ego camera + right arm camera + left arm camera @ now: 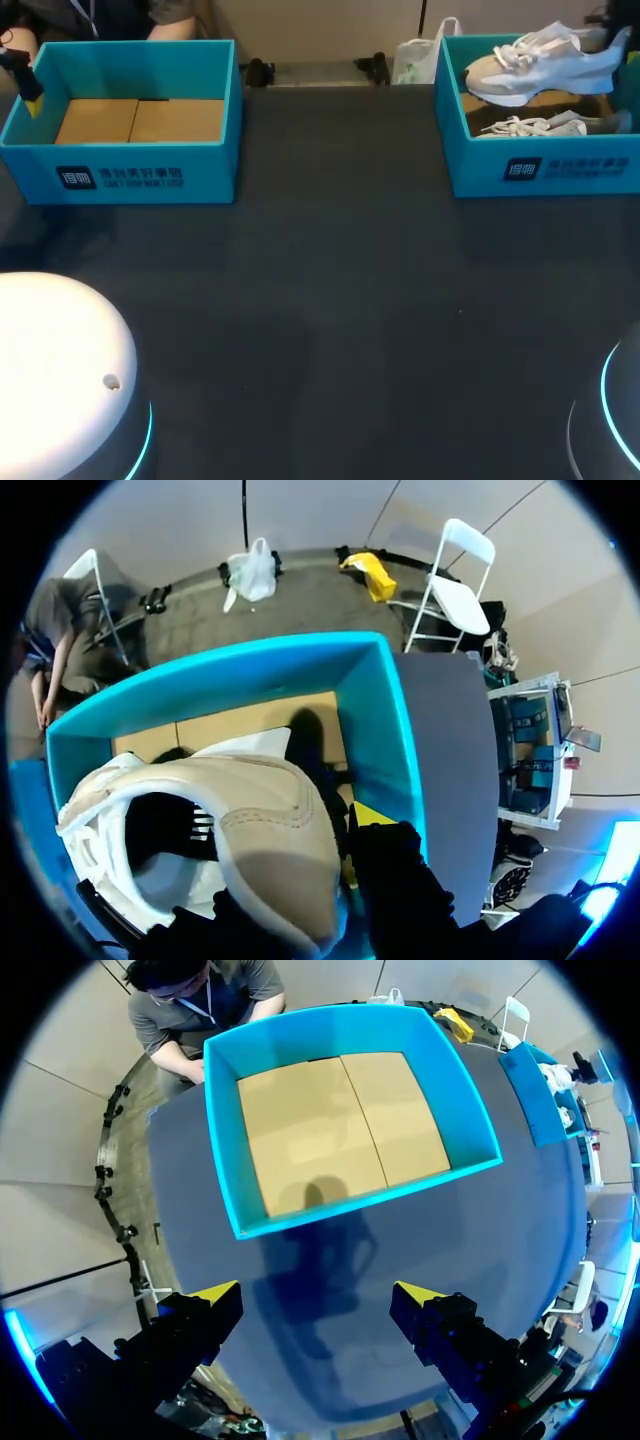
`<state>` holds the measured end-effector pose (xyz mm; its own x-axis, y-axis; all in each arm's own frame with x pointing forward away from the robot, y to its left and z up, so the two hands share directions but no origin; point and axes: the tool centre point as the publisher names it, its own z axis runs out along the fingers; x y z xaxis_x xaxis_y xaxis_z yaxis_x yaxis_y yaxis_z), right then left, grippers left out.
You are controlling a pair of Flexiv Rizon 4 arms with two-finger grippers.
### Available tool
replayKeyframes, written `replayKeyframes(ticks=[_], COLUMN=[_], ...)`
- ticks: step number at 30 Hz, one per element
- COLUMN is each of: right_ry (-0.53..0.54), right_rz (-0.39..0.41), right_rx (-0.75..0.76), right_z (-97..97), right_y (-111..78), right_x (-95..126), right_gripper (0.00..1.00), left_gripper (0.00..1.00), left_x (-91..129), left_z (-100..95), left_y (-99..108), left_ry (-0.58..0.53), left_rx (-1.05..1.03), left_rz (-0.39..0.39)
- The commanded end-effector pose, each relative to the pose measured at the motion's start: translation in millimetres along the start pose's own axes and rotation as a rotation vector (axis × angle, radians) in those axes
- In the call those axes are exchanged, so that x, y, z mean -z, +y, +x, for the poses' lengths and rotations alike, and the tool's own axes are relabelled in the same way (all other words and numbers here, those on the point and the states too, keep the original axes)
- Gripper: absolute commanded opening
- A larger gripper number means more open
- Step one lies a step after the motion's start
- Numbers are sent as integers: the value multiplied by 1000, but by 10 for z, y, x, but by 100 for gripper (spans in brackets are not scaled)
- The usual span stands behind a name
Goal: Take the shoe out of the shoebox, open the shoe tongue, remove and reinsert the insole, then place the shoe into the shoebox
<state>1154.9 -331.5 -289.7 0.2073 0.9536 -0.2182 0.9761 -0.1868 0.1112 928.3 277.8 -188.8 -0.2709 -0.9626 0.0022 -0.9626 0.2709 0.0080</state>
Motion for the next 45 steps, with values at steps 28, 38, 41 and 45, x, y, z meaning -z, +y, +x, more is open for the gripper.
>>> replayKeyframes(ticks=[28, 38, 41, 45], right_ry=[22, -5, -8, -9], right_rz=[-18, -18, -15, -10], right_rx=[-89, -109, -106, -104], right_z=[-33, -68, -51, -25], right_y=[-28, 134, 163, 218], right_x=[-464, -585, -622, -682], right_gripper=[0, 0, 0, 0], left_gripper=[100, 100, 100, 100], left_x=[5, 5, 5, 5], left_z=[2, 2, 2, 2], left_y=[9, 9, 9, 9], left_ry=[-1, -1, -1, -1], left_rx=[0, 0, 0, 0], left_rz=[0, 0, 0, 0])
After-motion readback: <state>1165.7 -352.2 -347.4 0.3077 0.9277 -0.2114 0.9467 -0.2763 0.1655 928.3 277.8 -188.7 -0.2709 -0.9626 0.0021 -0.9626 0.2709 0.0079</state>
